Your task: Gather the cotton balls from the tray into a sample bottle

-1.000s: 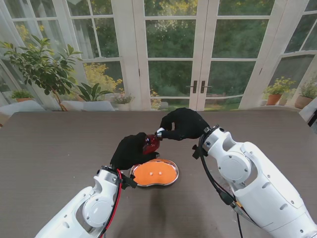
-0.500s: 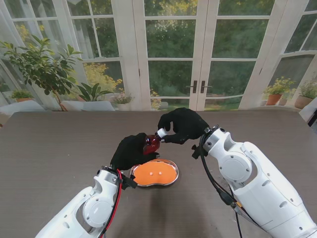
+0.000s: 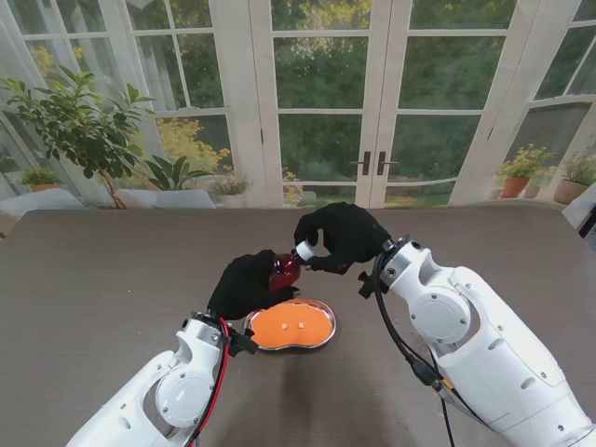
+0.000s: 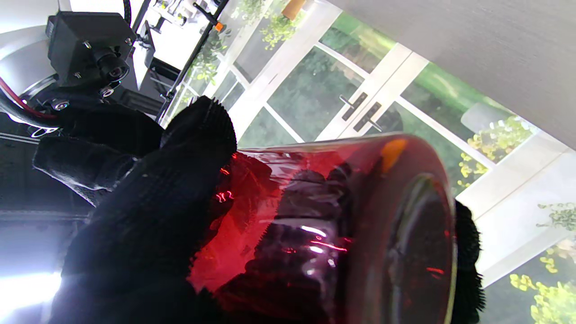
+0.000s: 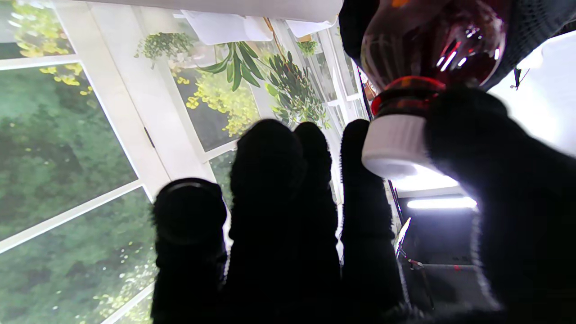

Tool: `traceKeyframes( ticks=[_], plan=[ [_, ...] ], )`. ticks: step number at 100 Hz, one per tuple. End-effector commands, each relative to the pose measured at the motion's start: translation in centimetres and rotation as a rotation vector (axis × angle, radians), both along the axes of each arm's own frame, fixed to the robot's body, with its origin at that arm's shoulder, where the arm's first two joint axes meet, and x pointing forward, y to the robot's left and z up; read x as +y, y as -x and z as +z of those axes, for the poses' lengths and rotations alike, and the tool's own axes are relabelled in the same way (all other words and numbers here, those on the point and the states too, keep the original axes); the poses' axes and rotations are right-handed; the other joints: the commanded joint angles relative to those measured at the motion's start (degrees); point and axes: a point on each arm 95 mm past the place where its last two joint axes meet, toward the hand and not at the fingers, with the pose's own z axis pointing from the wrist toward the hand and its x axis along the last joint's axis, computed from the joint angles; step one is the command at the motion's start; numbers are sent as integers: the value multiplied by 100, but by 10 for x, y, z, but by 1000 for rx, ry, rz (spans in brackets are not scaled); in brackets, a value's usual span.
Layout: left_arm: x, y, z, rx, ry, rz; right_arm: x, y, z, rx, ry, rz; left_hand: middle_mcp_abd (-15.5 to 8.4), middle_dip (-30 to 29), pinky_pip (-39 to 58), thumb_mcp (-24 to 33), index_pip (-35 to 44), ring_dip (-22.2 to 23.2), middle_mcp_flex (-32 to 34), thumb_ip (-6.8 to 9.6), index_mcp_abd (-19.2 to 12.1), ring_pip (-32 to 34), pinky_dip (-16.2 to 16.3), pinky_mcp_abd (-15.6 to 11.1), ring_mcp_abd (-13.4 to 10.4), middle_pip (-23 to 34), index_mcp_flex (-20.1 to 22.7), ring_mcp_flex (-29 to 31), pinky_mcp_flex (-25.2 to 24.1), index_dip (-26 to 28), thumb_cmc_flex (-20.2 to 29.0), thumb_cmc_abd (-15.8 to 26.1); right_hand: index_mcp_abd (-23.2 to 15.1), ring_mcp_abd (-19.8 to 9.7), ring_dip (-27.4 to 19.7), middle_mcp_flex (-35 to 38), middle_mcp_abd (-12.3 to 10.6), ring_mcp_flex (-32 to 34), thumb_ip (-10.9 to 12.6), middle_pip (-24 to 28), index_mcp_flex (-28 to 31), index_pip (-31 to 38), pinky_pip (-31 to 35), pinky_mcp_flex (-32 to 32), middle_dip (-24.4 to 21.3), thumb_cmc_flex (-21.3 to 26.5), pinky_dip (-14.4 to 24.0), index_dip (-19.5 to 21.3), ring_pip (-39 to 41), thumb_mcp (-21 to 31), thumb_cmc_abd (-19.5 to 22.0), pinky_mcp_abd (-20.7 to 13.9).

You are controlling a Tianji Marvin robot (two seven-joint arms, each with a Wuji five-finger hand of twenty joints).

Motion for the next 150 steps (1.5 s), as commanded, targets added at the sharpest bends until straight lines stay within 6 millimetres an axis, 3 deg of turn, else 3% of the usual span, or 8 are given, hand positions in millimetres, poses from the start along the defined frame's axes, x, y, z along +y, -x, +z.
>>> traceKeyframes(
  ticks=[1, 25, 49, 79, 91, 108, 117, 150],
  plan=[
    [-2, 0, 2, 6, 2, -11, 2, 1, -2, 6, 20, 12, -394, 86, 261, 1545, 2026, 78, 310, 288, -1258, 395, -11, -333, 42, 213, 629, 301, 9, 85, 1605, 2078, 42, -178, 48, -238, -190, 59, 235, 8, -285, -135, 63, -79, -81, -334, -34, 246, -106, 302, -306, -274],
    [-2, 0, 2, 6, 1, -11, -4, 1, 1, 4, 50, -11, -389, 86, 265, 1546, 2020, 78, 309, 286, -1252, 395, -8, -336, 46, 212, 621, 298, 10, 82, 1608, 2072, 903, 86, -46, -1232, 72, -785, 57, -548, -1506, -848, -346, -759, -520, -1574, 3, 95, -671, 160, -120, -247],
    [-3, 0, 1, 7, 2, -12, -9, 2, 4, 70, 85, -64, -392, 85, 264, 1546, 2023, 80, 312, 286, -1259, 399, -8, -336, 41, 216, 623, 300, 11, 83, 1605, 2073, 825, 300, 37, -1065, 269, -746, 356, -405, -1131, -693, -155, -756, -532, -2176, 317, 128, -286, -1840, 2825, -182],
    [-3, 0, 1, 9, 1, -13, -3, 2, 0, 83, 128, -71, -393, 84, 263, 1548, 2022, 78, 316, 287, -1260, 395, -7, -333, 48, 215, 626, 300, 9, 82, 1605, 2073, 432, 346, 59, -498, 234, -372, 766, -278, -56, -427, 36, -485, -297, -1465, 316, 515, -118, -3999, 4055, -107],
    [-3, 0, 1, 8, 1, -12, 0, 2, -2, 87, 121, -63, -391, 79, 262, 1549, 2021, 78, 314, 287, -1254, 397, -7, -331, 48, 212, 626, 303, 7, 82, 1609, 2075, 295, 340, 64, -152, 168, -160, 882, -188, 285, -304, 104, -359, -257, -1090, 309, 578, -56, -4008, 3868, -48],
    [-3, 0, 0, 9, 1, -10, 2, 2, -3, 85, 106, -50, -391, 78, 260, 1547, 2017, 78, 316, 284, -1257, 395, -6, -328, 42, 214, 619, 295, 6, 81, 1608, 2069, 126, 302, 31, 220, 72, 12, 547, -226, 571, -210, 168, -255, -231, -1187, 205, 682, -118, -1370, 3130, 11],
    [-3, 0, 0, 9, 1, -11, 3, 1, -5, 87, 90, -37, -399, 77, 260, 1545, 2022, 78, 315, 284, -1254, 396, -6, -328, 50, 214, 627, 299, 6, 82, 1606, 2075, 47, 282, 40, 324, 42, 82, 575, -205, 650, -147, 192, -215, -219, -980, 198, 709, -101, -1070, 3018, 9],
    [-3, 0, 0, 8, 1, -11, 2, -1, -8, 103, 31, -11, -397, 79, 261, 1545, 2023, 78, 315, 286, -1260, 395, -6, -337, 48, 214, 626, 298, 5, 82, 1602, 2076, -483, 121, 67, 467, -69, 201, -594, -168, 254, 1127, 234, -137, -182, 74, 123, -672, -35, -594, 1529, -29]
  ],
)
